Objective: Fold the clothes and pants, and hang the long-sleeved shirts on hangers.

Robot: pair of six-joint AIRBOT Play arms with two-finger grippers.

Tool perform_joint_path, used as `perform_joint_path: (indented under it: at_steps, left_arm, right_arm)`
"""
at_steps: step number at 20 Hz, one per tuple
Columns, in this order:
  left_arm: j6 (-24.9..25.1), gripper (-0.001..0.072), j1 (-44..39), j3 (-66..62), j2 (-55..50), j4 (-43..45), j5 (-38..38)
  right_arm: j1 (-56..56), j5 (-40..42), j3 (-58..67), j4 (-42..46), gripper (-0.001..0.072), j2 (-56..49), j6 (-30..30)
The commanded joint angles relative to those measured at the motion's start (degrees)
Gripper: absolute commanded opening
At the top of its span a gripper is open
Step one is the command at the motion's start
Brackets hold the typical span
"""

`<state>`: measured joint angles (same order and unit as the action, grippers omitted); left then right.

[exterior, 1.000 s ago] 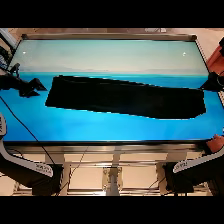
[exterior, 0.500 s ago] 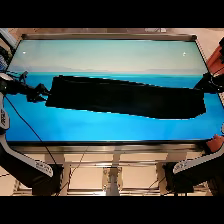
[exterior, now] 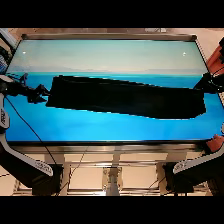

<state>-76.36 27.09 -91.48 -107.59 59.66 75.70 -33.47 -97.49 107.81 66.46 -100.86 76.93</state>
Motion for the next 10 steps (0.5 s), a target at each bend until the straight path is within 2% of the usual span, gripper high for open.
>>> perform_joint_path:
  at_steps: [1, 10]
  left_arm:
    - [0.2, 0.0548, 1.7, 0.0, 1.4, 0.5, 0.0]
    - [0.6, 0.0548, 0.7, 0.0, -1.3, -0.2, 0.0]
  right_arm:
    - [0.1, 0.0, 0.0, 0.0, 0.0409, 0.0, -0.1]
    - [0.1, 0.3, 0.0, 0.0, 0.0409, 0.0, -0.1]
